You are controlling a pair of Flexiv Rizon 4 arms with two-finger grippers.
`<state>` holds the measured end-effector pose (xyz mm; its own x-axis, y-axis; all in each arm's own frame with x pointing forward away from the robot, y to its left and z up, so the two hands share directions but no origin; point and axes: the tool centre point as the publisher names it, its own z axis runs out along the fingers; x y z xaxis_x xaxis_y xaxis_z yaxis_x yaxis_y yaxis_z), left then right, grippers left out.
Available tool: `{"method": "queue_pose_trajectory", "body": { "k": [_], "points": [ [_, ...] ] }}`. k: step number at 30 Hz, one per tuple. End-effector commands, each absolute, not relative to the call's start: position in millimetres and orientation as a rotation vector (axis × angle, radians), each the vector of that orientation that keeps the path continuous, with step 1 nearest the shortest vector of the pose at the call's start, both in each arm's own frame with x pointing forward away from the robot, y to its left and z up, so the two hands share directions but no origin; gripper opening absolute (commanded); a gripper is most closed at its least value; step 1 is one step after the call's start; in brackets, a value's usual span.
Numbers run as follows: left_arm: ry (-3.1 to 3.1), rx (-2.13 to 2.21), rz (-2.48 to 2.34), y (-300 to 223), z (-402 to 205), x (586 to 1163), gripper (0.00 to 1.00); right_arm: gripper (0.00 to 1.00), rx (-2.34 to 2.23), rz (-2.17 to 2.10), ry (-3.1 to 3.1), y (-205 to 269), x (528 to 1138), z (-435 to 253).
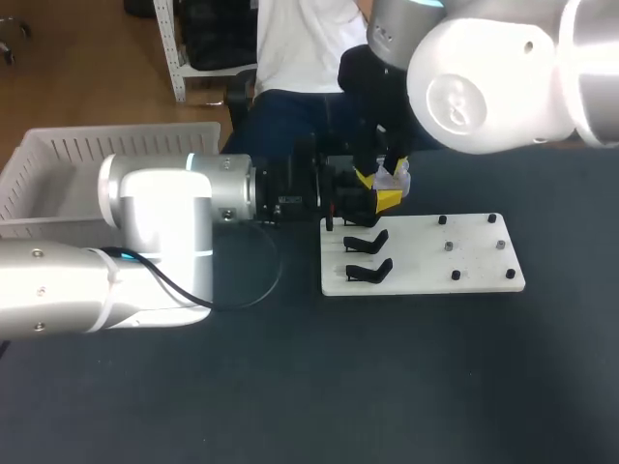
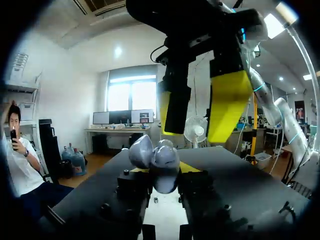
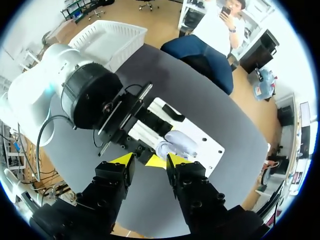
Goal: Pick up each earbud case from the left stands, insert the matching earbuds, close the lid, and place the case in the box.
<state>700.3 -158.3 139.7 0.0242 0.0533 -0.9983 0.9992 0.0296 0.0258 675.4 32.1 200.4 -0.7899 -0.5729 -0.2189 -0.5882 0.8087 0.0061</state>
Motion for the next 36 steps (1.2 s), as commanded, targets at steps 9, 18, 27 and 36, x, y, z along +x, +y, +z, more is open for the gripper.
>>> {"method": "queue_pose_trajectory", "body": {
  "k": [9,18,27,36],
  "points": [
    [1.24,1.231,-1.138,-159,139,699,0.0,0.43,-0.655,0.198,2.697,16,743,224],
    [1.24,1.231,-1.138,-159,139,699,0.0,0.43,-0.499,0.206,2.758,0,779,189],
    [1.24,1.231,-1.138,-159,139,699,0.0,0.43,-0.482,0.214,2.802,-2,765,171],
    [1.24,1.231,-1.138,-159,139,699,0.0,0.45,-0.449,0.232,2.826,-9,738,167]
  ]
}}
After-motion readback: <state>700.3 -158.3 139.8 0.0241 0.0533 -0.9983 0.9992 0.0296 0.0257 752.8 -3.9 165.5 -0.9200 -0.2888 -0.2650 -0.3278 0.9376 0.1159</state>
